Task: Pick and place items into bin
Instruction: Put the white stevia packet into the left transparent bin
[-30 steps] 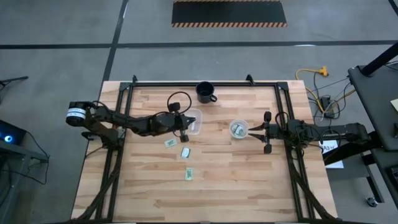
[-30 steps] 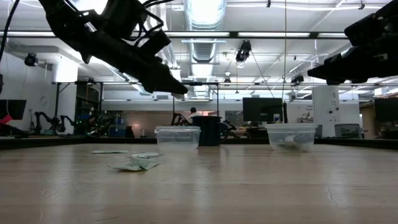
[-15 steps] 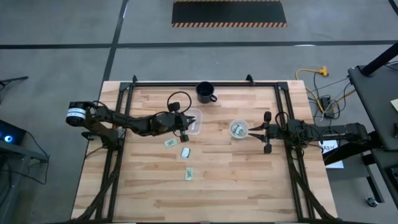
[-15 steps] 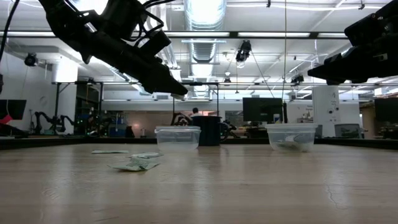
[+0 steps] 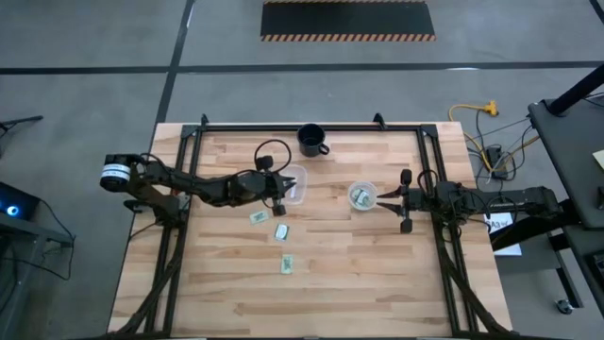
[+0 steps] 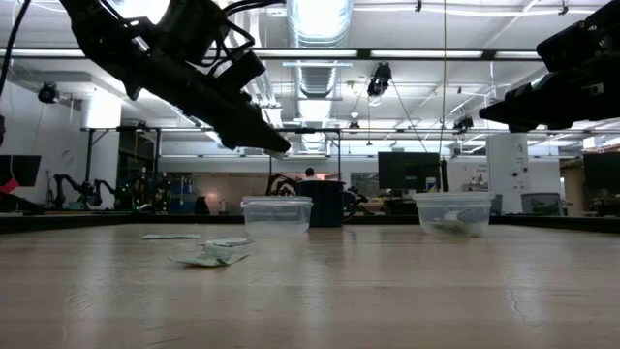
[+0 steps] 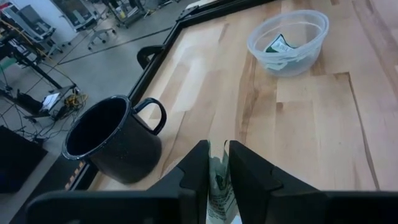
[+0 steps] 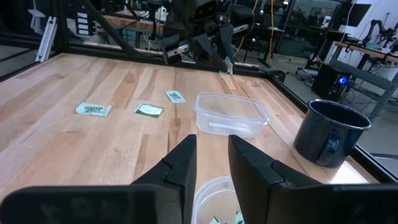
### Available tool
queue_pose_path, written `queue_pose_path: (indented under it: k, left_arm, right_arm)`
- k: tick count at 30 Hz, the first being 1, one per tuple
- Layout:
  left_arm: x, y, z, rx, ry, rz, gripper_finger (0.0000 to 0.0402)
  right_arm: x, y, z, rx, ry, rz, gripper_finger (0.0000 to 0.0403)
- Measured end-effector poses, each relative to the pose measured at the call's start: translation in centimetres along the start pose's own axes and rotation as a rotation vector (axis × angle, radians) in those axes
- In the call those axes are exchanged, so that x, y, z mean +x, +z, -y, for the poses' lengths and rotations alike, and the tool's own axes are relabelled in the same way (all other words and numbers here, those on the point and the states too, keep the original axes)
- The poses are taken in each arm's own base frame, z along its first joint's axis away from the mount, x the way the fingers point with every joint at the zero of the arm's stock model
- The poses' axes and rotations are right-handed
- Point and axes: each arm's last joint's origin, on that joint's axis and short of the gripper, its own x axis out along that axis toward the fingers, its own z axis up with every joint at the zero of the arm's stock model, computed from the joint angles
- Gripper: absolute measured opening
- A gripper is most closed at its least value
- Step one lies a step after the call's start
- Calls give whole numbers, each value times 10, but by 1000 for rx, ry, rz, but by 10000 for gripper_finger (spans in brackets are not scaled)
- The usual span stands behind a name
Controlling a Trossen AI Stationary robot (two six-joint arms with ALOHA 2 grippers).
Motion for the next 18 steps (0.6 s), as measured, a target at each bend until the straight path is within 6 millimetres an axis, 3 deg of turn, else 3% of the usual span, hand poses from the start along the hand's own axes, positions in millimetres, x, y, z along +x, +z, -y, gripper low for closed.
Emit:
queue_pose_path:
  k: [8, 18]
  left_arm:
    - [0, -2, 0, 4, -2, -8, 51]
    - [0, -3, 1, 4, -3, -9, 125]
  right_arm:
    - [0, 0, 0, 0, 0, 0, 78]
    - [0, 0, 0, 0, 0, 0, 70]
